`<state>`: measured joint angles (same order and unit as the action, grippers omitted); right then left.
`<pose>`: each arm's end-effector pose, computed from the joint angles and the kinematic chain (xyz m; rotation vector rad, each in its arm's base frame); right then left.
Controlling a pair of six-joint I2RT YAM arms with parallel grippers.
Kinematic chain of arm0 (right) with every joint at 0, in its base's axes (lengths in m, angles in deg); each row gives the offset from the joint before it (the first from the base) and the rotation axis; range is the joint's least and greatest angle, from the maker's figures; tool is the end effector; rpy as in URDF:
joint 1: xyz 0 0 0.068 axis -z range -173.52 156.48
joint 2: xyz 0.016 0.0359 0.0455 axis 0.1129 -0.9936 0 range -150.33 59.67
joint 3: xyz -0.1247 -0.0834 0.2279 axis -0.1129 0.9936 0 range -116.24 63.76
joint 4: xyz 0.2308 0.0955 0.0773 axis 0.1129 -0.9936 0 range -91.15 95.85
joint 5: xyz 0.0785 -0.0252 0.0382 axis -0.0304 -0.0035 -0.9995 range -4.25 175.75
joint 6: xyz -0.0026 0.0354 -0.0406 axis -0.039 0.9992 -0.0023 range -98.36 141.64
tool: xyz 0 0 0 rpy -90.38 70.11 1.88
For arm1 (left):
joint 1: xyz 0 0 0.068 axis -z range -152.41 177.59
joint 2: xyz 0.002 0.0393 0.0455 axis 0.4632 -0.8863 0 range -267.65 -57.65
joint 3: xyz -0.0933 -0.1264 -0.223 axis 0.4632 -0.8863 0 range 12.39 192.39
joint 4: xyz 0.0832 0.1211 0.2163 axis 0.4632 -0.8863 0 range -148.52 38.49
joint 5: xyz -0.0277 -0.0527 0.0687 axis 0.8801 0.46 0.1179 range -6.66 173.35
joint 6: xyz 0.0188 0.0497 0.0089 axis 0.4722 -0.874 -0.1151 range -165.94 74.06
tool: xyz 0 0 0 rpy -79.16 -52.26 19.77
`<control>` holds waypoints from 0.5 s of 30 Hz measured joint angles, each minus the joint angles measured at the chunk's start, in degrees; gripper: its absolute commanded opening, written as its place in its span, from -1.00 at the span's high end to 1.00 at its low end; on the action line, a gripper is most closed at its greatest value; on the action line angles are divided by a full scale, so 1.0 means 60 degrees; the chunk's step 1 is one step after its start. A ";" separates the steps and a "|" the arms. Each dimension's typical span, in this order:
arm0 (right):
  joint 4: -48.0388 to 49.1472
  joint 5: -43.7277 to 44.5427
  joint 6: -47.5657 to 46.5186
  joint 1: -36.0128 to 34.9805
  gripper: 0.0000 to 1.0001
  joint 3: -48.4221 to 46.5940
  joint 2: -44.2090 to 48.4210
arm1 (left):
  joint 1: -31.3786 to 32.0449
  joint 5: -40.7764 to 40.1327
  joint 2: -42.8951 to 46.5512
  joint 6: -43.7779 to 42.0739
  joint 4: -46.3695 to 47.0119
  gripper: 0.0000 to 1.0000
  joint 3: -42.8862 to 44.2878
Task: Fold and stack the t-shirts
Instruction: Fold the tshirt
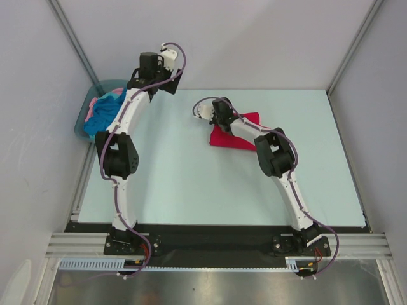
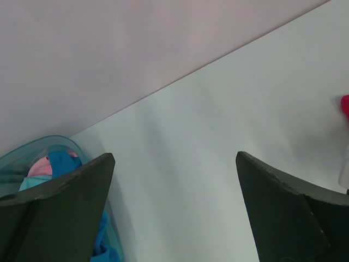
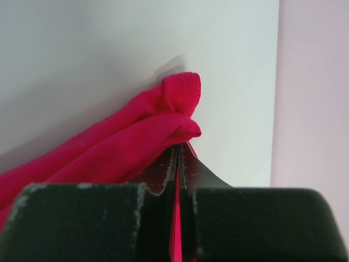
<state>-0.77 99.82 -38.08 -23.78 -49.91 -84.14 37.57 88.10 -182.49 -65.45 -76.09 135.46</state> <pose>0.4897 0.2757 0.1333 -1.4871 1.6836 -0.5533 0.5073 -0.0923 0.3341 0.5668 1.9483 0.0207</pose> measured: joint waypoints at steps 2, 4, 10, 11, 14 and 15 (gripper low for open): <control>-0.0160 -0.0168 0.0138 0.0047 1.00 -0.0087 0.0000 | 0.0000 0.0004 0.0000 0.0000 0.0000 -1.00 -0.0004; -0.0291 -0.0280 0.0255 0.0076 1.00 -0.0160 0.0000 | 0.0000 0.0007 0.0000 0.0000 0.0000 -1.00 -0.0004; -0.0237 -0.0084 0.0794 0.0076 -0.15 -0.0255 0.0000 | 0.0000 -0.0033 0.0000 0.0000 0.0007 -1.00 -0.0004; -0.0175 0.0124 0.0903 0.0073 -0.30 -0.0357 0.0000 | 0.0000 -0.0080 0.0000 -0.0004 0.0011 -0.99 -0.0004; 0.0138 0.0517 0.1137 0.0113 -0.33 -0.0678 0.0062 | 0.0000 -0.0146 0.0007 -0.0007 0.0058 -1.00 -0.0004; 0.0131 0.0637 0.1228 0.0120 -0.33 -0.0776 0.0102 | 0.0000 -0.0149 0.0015 -0.0015 0.0098 -0.99 -0.0004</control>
<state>0.02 103.64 -30.72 -23.06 -54.56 -83.53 37.57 87.20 -182.40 -65.54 -75.50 135.44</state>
